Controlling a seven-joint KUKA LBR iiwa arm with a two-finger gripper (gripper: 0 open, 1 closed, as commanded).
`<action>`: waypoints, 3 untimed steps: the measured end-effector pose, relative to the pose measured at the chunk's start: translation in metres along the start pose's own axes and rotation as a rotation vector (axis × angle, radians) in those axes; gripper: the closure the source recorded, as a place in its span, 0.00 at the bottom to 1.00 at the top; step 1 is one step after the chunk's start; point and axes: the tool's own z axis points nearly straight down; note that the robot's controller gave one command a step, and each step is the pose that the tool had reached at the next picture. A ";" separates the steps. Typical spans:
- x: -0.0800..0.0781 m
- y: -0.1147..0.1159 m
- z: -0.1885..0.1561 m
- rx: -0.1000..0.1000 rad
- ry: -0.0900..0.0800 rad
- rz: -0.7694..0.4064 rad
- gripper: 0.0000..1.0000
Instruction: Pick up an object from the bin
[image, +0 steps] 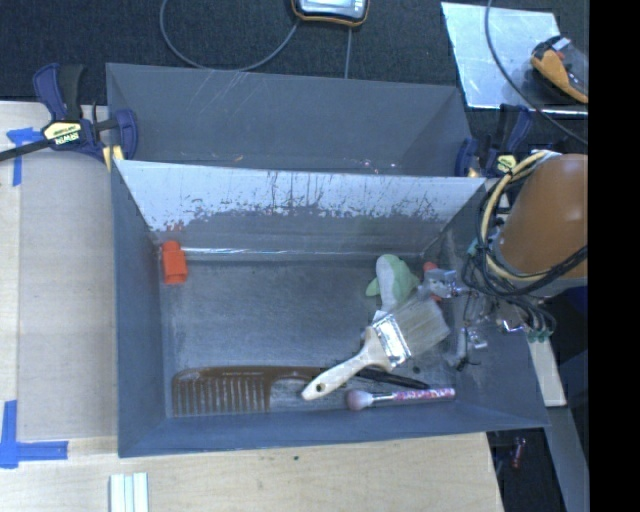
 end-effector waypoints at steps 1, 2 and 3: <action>-0.048 0.023 0.057 -0.002 -0.006 0.038 0.00; -0.019 0.009 0.064 0.014 -0.021 -0.215 1.00; -0.019 0.009 0.064 0.014 -0.021 -0.216 1.00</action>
Offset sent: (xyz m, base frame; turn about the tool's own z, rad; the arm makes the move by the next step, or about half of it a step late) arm 0.0117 0.0146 -0.0699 -0.2180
